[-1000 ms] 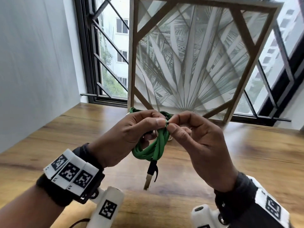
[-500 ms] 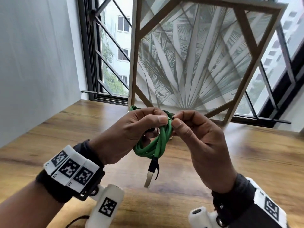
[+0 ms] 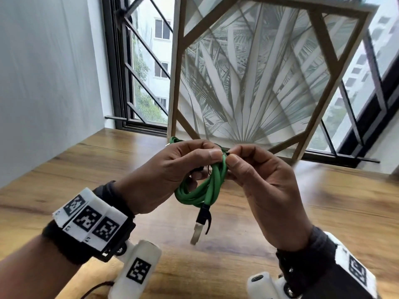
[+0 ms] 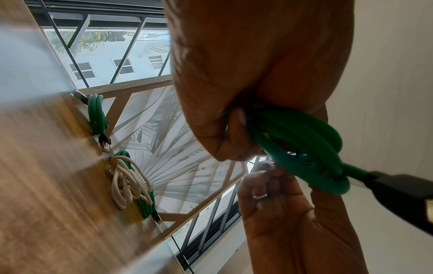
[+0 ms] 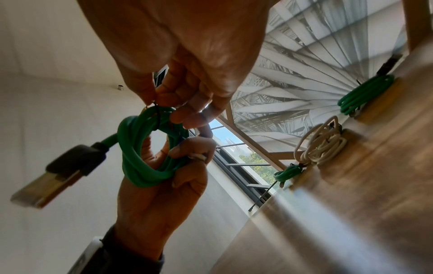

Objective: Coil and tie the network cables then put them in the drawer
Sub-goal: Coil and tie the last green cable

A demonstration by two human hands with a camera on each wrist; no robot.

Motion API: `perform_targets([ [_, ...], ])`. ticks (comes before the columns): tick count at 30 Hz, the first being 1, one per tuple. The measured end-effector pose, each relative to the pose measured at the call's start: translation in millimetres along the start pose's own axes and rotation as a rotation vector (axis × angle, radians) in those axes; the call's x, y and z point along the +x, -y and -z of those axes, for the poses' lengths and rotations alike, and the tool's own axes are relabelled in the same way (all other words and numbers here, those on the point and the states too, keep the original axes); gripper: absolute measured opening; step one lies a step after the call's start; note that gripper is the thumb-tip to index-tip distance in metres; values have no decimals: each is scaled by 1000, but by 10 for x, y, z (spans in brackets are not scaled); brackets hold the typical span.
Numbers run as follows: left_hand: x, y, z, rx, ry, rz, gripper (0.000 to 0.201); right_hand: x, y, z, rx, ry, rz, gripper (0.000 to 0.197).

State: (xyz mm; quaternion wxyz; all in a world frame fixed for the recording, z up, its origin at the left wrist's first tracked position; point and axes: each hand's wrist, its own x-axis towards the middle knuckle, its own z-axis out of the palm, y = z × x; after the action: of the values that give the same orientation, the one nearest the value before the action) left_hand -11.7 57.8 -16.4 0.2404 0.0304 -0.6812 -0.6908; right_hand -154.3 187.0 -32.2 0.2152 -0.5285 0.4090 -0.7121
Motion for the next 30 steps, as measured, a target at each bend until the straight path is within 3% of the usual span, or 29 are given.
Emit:
perform_targets([
  [10,-6,-1,-41,-44,1,-2,17,3,42,-19,38,-6,-20,19],
  [22,-5,5,-41,6,-11,5,14,4,62,22,-64,-36,16,18],
  [26,-12,-19,-31,15,-22,6,13,-10,41,-1,5,-25,-12,30],
  [30,-25,-34,-37,43,-17,-5,10,-11,18,-12,27,-2,-19,23],
])
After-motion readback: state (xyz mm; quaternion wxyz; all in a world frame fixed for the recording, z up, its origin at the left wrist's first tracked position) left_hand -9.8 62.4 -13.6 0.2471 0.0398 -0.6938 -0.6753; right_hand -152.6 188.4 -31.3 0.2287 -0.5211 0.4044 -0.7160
